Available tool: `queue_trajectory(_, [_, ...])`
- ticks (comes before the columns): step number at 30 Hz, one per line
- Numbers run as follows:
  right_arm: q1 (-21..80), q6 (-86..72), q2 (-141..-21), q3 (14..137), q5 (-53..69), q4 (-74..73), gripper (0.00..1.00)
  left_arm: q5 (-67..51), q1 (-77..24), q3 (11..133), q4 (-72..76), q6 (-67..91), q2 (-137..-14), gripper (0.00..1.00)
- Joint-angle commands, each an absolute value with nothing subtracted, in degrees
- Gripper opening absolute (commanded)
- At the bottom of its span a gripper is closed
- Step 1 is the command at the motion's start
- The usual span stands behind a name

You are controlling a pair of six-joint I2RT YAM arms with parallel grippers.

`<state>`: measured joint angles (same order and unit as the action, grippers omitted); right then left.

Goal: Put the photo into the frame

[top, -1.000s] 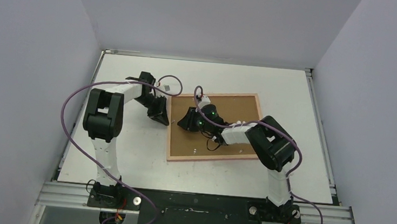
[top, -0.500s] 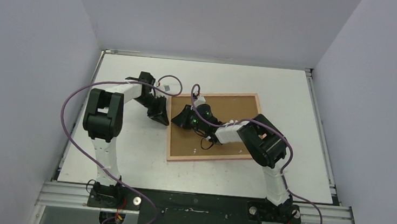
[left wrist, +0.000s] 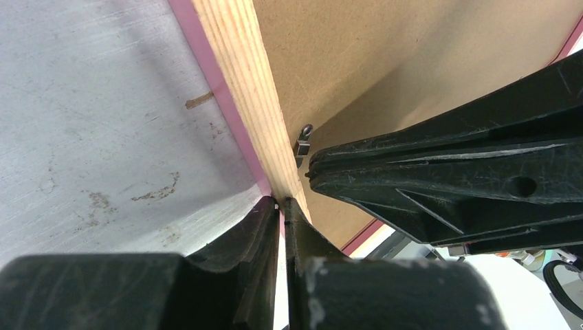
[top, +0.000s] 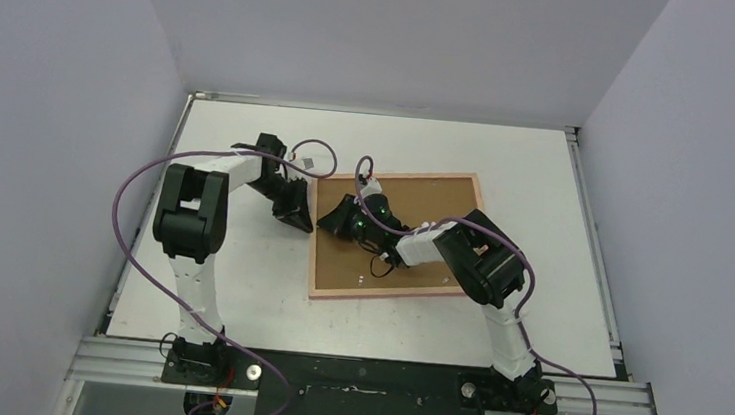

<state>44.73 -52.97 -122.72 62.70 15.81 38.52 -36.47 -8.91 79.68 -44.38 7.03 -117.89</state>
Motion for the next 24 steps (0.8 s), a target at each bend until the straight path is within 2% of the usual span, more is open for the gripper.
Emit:
queue_trajectory(1, [45.24,-53.57,-123.92,65.26,14.64,40.59,0.05,-33.54,-8.99,78.52,-39.64,5.27,-119.95,0.06])
queue_trajectory(24, [46.78,-56.17,-126.11,65.39,11.53,34.6,0.05,-34.41,-9.05,78.53,-39.07,5.14,-120.23,0.05])
